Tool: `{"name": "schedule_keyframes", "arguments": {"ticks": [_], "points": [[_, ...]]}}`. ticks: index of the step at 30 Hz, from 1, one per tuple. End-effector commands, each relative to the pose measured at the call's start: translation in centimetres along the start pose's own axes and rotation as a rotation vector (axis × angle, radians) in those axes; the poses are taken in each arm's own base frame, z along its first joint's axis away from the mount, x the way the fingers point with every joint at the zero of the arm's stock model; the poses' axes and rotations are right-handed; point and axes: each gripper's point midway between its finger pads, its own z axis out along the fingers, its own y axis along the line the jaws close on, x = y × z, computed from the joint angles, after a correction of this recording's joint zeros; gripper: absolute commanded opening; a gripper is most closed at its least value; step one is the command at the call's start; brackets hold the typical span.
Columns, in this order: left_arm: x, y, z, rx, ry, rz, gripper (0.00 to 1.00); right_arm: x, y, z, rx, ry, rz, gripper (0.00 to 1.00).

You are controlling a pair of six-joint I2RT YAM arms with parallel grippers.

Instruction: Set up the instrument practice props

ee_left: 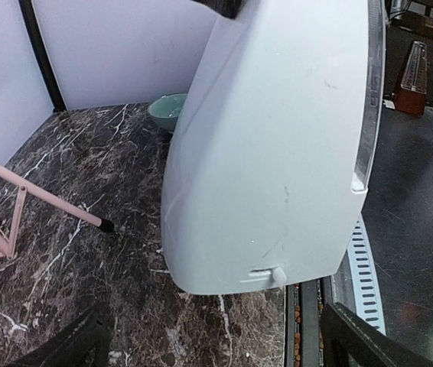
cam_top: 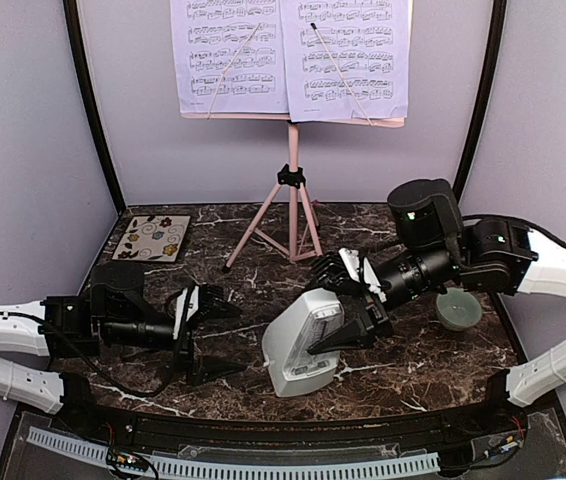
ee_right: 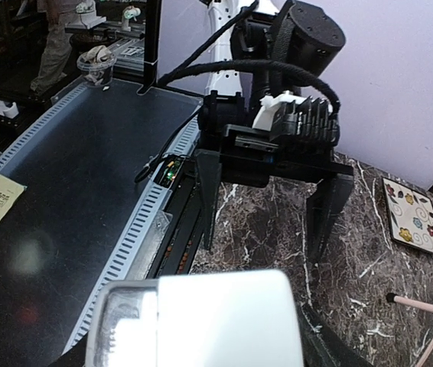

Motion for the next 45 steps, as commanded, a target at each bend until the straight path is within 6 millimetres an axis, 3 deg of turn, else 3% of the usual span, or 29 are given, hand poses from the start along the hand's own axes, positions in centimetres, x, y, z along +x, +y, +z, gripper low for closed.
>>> {"name": "schedule_keyframes", "arguments": {"ticks": [1, 12, 26, 45], "points": [[-2.5, -1.4, 0.1, 0.077, -0.057, 0.101, 0.99, -5.5, -0.1, -2.1, 0.059, -0.12, -0.131, 0.06], [-2.1, -3.0, 2.1, 0.103, -0.023, 0.143, 0.99, -6.9, 0.4, -2.3, 0.052, -0.157, -0.148, 0.02], [-2.2, -1.9, 3.2, 0.029, -0.017, 0.146, 0.98, -7.6, 1.1, -2.2, 0.035, -0.169, -0.157, 0.01], [-1.9, -2.2, 2.7, 0.039, -0.013, 0.169, 0.7, -8.3, 1.4, -2.6, 0.031, -0.186, -0.168, 0.01]]}}
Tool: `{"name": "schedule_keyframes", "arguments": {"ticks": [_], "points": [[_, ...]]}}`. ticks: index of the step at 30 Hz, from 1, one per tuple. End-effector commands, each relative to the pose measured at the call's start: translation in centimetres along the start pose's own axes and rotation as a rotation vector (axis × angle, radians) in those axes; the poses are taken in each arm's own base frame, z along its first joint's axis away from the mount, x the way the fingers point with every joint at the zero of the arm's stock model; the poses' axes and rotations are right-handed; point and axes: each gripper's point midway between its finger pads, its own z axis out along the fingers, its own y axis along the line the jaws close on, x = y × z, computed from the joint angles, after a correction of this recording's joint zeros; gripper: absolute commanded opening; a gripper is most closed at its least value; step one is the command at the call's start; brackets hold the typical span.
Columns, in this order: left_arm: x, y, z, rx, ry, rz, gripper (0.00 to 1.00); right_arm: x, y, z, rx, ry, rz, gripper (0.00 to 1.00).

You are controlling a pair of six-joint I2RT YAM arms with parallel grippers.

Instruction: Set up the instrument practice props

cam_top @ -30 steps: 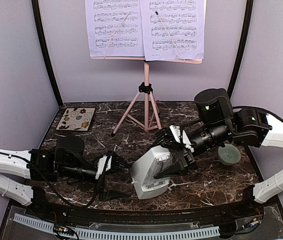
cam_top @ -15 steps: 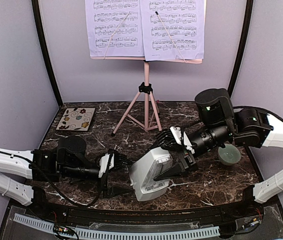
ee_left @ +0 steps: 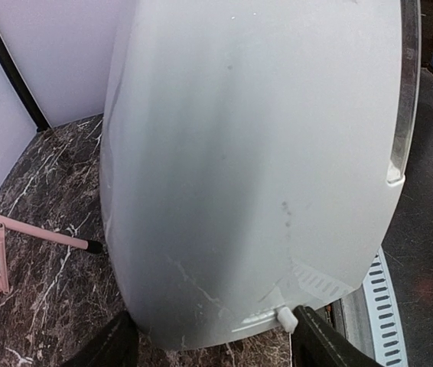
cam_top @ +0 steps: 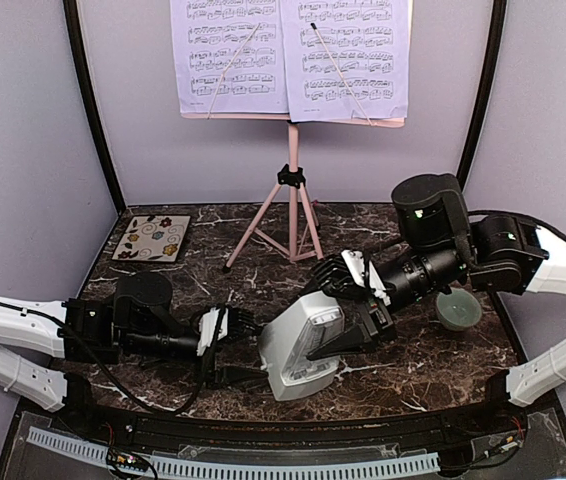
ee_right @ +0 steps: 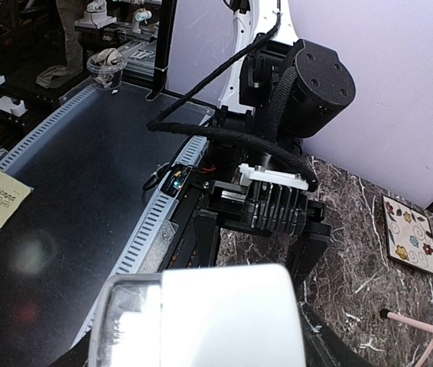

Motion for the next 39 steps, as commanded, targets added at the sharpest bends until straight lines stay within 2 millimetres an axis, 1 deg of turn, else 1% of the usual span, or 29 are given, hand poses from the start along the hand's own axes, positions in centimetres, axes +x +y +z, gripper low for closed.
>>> {"name": "schedule_keyframes", "arguments": {"ticks": [1, 9, 13, 14, 15, 17, 18, 19, 22, 24, 25, 27, 28, 30, 32, 34, 37, 39], "points": [[-1.7, 0.2, -0.7, -0.011, -0.047, 0.028, 0.69, -6.2, -0.6, -2.6, 0.06, -0.177, -0.118, 0.01], [-1.8, 0.2, -0.8, -0.009, -0.054, 0.028, 0.58, -6.1, -0.6, -2.4, 0.058, -0.176, -0.118, 0.0], [-1.8, 0.1, -0.8, -0.007, -0.053, 0.025, 0.55, -6.1, -0.6, -2.4, 0.06, -0.176, -0.118, 0.0], [-1.7, 0.2, -0.8, -0.011, -0.052, 0.024, 0.56, -6.1, -0.6, -2.4, 0.063, -0.177, -0.117, 0.0], [-1.7, 0.3, -0.9, -0.017, -0.053, 0.018, 0.6, -6.1, -0.8, -2.4, 0.071, -0.177, -0.111, 0.0], [-1.7, 0.8, -1.1, -0.052, -0.058, -0.004, 0.77, -5.6, -1.4, -2.1, 0.104, -0.165, -0.088, 0.0], [-1.6, 1.3, -1.4, -0.083, -0.063, -0.022, 0.85, -5.1, -2.1, -1.8, 0.136, -0.154, -0.072, 0.0], [-1.7, 2.0, -1.7, -0.126, -0.07, -0.04, 0.9, -4.6, -3.5, -1.7, 0.215, -0.134, -0.042, 0.0], [-1.6, 4.3, -3.3, -0.277, -0.096, -0.103, 0.98, -2.5, -7.4, -1.0, 0.41, -0.097, 0.086, 0.0], [-1.1, 6.1, -4.7, -0.382, -0.107, -0.166, 0.99, -1.2, -9.5, -0.7, 0.515, -0.094, 0.17, 0.0], [-0.8, 6.9, -5.5, -0.43, -0.115, -0.203, 0.99, -0.7, -10.3, -0.3, 0.549, -0.101, 0.205, 0.0], [-0.2, 8.5, -6.9, -0.52, -0.133, -0.282, 0.99, -0.3, -12.1, -0.1, 0.634, -0.128, 0.263, 0.0], [0.2, 9.1, -7.6, -0.555, -0.138, -0.324, 0.99, 1.3, -12.7, 0.5, 0.667, -0.109, 0.294, 0.0], [1.3, 10.5, -8.8, -0.631, -0.138, -0.426, 0.99, 2.7, -14.3, 1.2, 0.731, -0.11, 0.336, 0.0], [2.7, 11.7, -9.9, -0.703, -0.129, -0.523, 0.99, 4.4, -15.9, 2.2, 0.775, -0.097, 0.374, 0.0], [4.1, 12.6, -10.8, -0.769, -0.119, -0.597, 0.99, 6.1, -17.1, 3.3, 0.808, -0.086, 0.409, 0.0], [4.8, 12.9, -11.0, -0.804, -0.119, -0.657, 0.99, 8.1, -18.7, 4.6, 0.85, -0.111, 0.454, 0.0], [5.5, 13.2, -11.2, -0.842, -0.104, -0.693, 0.99, 9.5, -19.4, 6.0, 0.857, -0.101, 0.468, 0.0]]}}
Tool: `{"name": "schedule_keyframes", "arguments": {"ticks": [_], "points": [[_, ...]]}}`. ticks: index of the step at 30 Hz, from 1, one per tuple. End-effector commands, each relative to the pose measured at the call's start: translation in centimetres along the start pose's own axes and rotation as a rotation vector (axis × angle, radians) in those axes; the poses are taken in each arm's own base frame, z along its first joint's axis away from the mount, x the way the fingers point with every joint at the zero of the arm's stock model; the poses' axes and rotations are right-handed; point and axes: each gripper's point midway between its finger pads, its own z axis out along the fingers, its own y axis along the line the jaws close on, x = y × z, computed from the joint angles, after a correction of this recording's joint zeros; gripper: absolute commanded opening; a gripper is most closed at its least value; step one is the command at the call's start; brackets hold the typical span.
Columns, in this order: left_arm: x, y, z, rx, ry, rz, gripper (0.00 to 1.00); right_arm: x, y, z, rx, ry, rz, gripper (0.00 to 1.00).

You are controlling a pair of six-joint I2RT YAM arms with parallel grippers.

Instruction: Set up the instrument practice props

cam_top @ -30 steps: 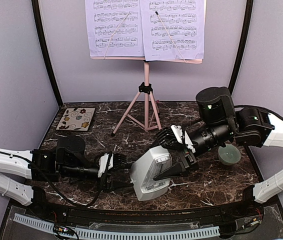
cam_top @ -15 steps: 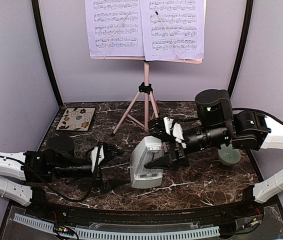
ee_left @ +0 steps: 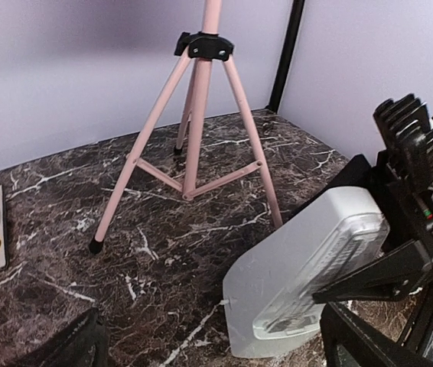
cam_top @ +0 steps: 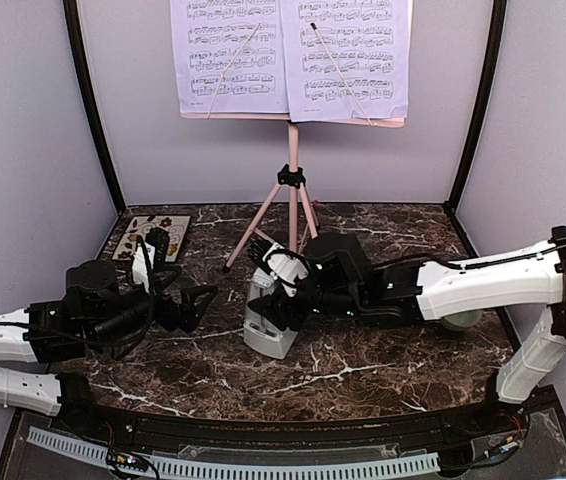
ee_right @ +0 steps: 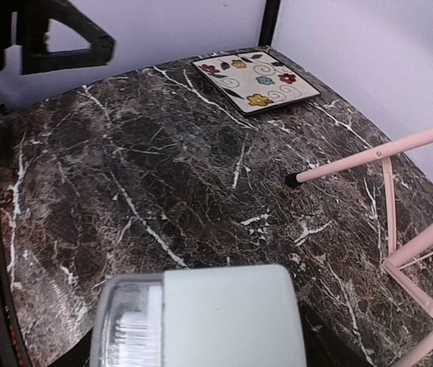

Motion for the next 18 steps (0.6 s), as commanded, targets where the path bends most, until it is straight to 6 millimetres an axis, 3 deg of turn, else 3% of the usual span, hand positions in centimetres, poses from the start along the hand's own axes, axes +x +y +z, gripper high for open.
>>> {"name": "schedule_keyframes", "arguments": {"ticks": [1, 7, 8, 10, 11, 14, 18], "points": [[1.8, 2.4, 0.2, -0.138, 0.048, -0.123, 0.99, -5.6, -2.3, 1.4, 0.098, -0.255, 0.122, 0.0], [2.7, 2.2, 1.1, -0.16, 0.113, -0.119, 0.99, -3.6, -1.7, 4.7, 0.099, -0.23, 0.106, 0.13], [2.8, 2.1, 1.3, -0.157, 0.125, -0.111, 0.99, -3.3, -1.6, 5.0, 0.095, -0.225, 0.107, 0.19], [3.0, 1.8, 1.7, -0.154, 0.152, -0.095, 0.99, -2.9, -1.5, 5.2, 0.089, -0.213, 0.113, 0.41], [3.1, 1.6, 1.9, -0.153, 0.163, -0.089, 0.99, -2.9, -1.4, 5.1, 0.086, -0.211, 0.119, 0.52], [3.1, 0.8, 2.3, -0.112, 0.176, -0.082, 0.99, -3.8, -1.4, 3.9, 0.075, -0.235, 0.13, 0.7], [2.6, -0.8, 2.7, -0.023, 0.149, -0.088, 0.99, -4.9, -1.5, 1.3, 0.054, -0.271, 0.142, 0.85]]}}
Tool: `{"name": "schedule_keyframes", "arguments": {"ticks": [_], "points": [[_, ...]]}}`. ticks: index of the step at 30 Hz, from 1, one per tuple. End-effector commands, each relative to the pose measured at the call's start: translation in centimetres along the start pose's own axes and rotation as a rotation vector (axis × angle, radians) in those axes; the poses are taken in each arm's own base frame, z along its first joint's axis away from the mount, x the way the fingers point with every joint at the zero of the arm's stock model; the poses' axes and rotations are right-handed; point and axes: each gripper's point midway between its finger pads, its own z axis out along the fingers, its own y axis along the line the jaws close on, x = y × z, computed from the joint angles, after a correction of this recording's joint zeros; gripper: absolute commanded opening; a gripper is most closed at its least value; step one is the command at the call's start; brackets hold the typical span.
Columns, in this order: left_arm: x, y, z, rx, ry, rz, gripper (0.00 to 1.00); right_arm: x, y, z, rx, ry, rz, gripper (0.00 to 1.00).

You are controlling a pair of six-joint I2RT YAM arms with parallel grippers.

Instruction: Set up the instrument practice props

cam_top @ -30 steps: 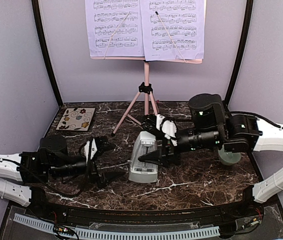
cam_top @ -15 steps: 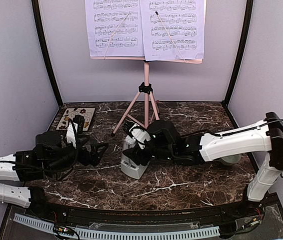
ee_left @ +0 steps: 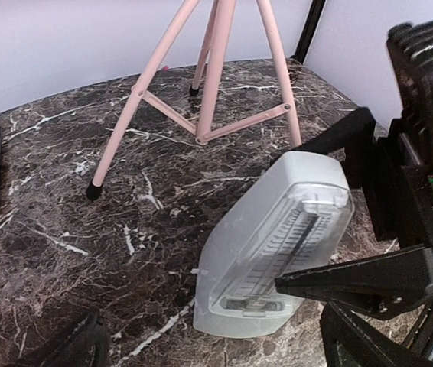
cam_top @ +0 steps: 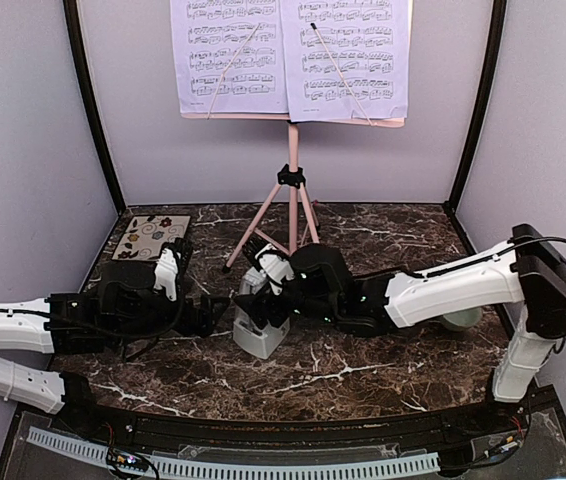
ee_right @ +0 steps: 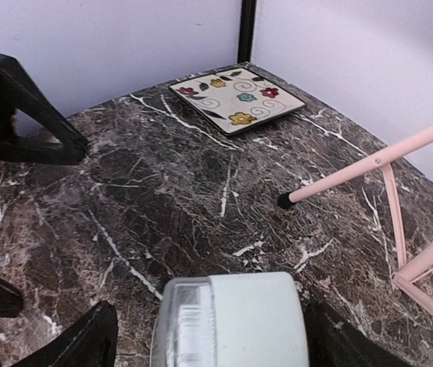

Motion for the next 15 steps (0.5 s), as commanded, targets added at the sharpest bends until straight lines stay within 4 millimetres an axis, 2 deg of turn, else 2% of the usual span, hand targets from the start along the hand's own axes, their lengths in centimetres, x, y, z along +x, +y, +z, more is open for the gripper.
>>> {"name": "schedule_keyframes", "arguments": {"ticks": [1, 3, 5, 8, 11, 15], "points": [[-1.6, -2.4, -0.1, 0.116, -0.038, -0.007, 0.99, -7.0, -0.1, -4.6, -0.038, -0.221, 0.067, 0.88], [-1.6, -3.3, 0.2, 0.155, -0.031, 0.002, 0.99, -7.4, -0.3, -6.3, -0.054, -0.245, 0.087, 0.93], [-1.6, -4.3, 0.5, 0.184, -0.028, 0.015, 0.99, -7.6, -1.0, -8.3, -0.058, -0.268, 0.12, 0.94], [-1.8, -5.8, 1.1, 0.218, -0.027, 0.032, 0.99, -5.8, -2.2, -9.8, -0.032, -0.25, 0.169, 0.95], [-1.9, -6.7, 1.9, 0.223, -0.025, 0.039, 0.99, -3.1, -4.2, -10.7, 0.011, -0.214, 0.248, 0.95], [-1.9, -6.4, 3.7, 0.148, -0.014, 0.025, 0.99, 0.1, -6.4, -11.6, 0.04, -0.189, 0.38, 0.95]]}}
